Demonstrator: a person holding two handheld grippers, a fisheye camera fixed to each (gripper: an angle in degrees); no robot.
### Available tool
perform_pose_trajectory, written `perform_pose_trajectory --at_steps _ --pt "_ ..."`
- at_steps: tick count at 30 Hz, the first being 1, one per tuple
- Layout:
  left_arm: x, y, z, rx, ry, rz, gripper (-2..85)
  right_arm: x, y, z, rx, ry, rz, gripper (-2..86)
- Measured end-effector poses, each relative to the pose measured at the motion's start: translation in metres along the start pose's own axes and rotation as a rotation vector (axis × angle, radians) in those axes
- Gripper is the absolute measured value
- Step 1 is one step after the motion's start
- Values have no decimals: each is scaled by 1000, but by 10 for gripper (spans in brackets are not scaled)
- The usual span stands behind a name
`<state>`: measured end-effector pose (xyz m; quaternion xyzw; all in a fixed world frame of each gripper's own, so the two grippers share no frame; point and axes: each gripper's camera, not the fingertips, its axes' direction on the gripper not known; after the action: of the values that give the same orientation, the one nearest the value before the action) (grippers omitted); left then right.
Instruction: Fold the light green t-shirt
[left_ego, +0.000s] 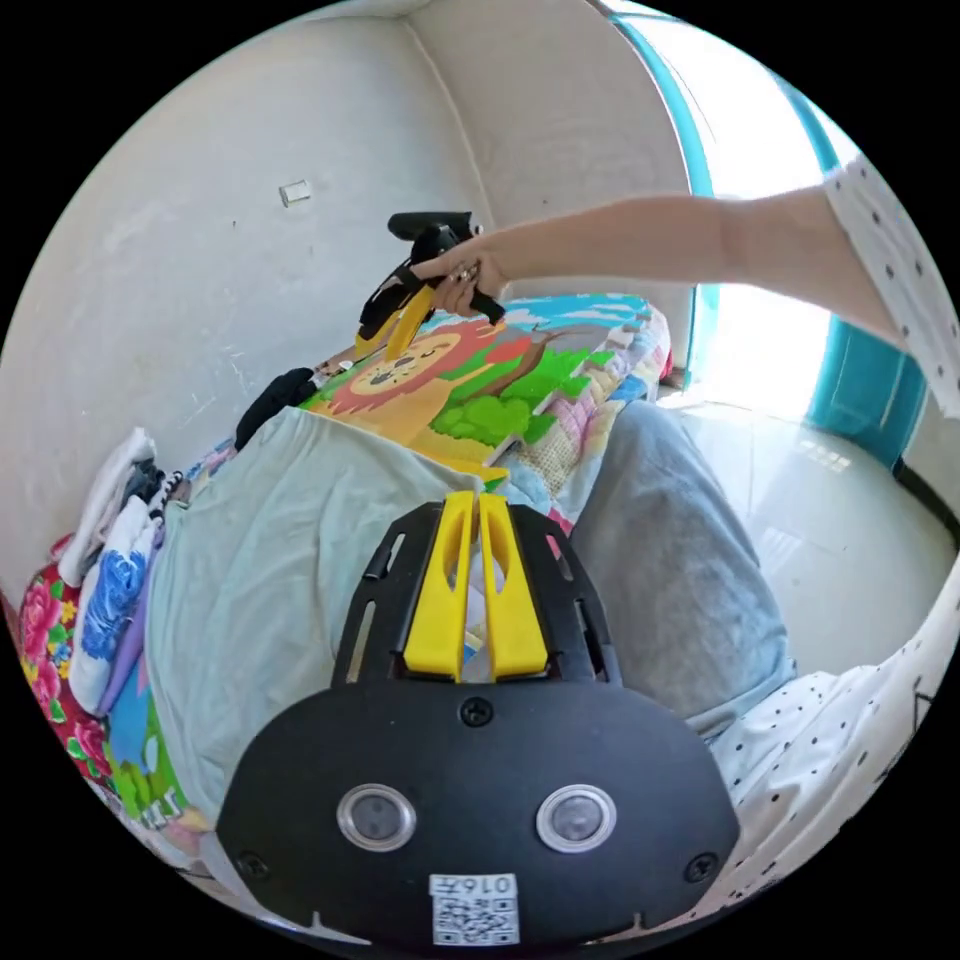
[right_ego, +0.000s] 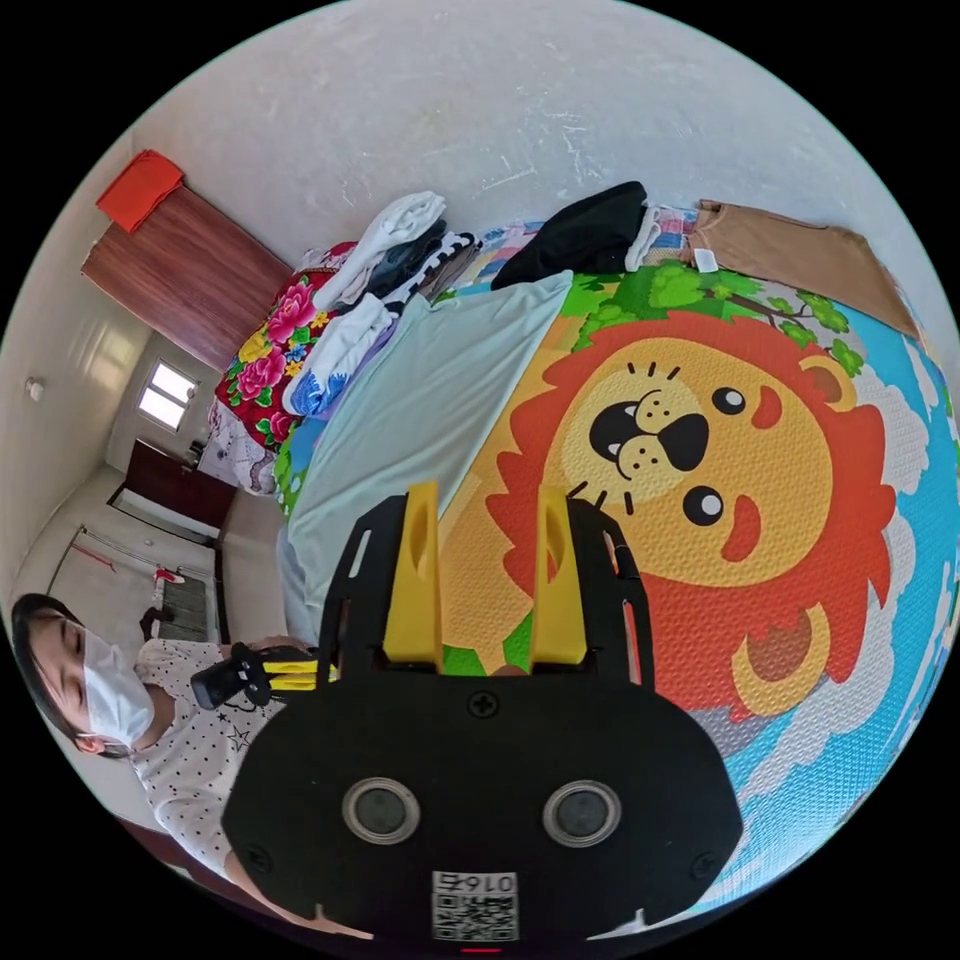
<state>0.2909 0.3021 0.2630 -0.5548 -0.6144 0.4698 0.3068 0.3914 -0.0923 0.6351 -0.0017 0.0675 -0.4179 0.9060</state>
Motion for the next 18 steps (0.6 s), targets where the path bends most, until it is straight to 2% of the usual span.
perform_pose_trajectory --at_steps 6,11,18 --pt "-70 -11 -29 104 178 -176 -9 46 8 63 -18 -96 136 140" --pt "-99 -13 -36 144 245 -198 -10 95 4 127 1 -298 308 138" --pt "-129 -17 -30 189 340 -183 -10 107 -21 195 16 -311 344 115"
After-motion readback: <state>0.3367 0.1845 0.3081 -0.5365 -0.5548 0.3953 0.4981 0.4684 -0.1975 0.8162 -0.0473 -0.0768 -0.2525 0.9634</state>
